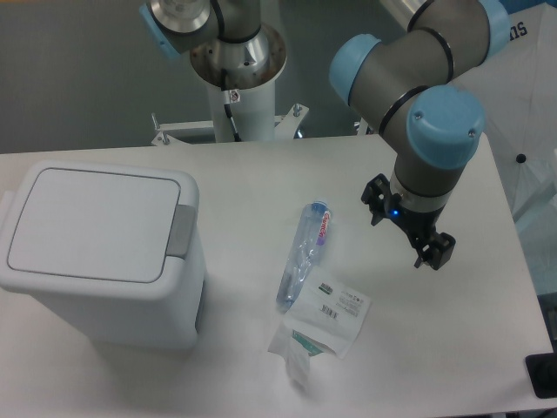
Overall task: Open the trash can
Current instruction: 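Move the open gripper from its start pose toward the trash can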
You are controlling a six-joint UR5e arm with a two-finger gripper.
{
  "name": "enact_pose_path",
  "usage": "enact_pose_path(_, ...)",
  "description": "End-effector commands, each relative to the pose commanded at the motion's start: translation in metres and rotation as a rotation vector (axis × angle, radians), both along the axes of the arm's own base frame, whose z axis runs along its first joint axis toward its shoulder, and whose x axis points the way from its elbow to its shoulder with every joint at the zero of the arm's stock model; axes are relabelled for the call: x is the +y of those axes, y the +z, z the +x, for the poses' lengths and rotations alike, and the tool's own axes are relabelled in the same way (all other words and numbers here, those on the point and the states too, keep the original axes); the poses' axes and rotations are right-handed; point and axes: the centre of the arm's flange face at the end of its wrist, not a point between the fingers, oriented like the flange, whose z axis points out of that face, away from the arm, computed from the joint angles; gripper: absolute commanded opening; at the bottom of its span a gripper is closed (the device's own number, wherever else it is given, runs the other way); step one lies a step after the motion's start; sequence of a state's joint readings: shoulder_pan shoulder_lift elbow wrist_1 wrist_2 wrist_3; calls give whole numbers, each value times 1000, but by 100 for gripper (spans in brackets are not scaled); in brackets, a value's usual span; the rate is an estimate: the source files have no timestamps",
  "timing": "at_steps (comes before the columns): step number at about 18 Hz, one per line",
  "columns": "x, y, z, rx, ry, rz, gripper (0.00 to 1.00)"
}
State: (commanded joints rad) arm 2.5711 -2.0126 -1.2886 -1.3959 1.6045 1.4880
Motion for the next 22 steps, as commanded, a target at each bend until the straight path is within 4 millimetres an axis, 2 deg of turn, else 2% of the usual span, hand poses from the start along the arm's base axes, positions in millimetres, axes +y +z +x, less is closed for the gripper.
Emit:
enact_pose_path(5,4,2,9,3,-17,4,100)
enact_pose_path(8,-1,11,7,11,0,17,100)
enact_pose_path(11,1,10,2,30,0,19,100)
enact_pose_path(14,0,17,5,44,-3,25,100)
enact_pose_path(18,1,14,11,37,-6,17,100)
enact_pose_path(22,-7,33,26,45,45,36,100)
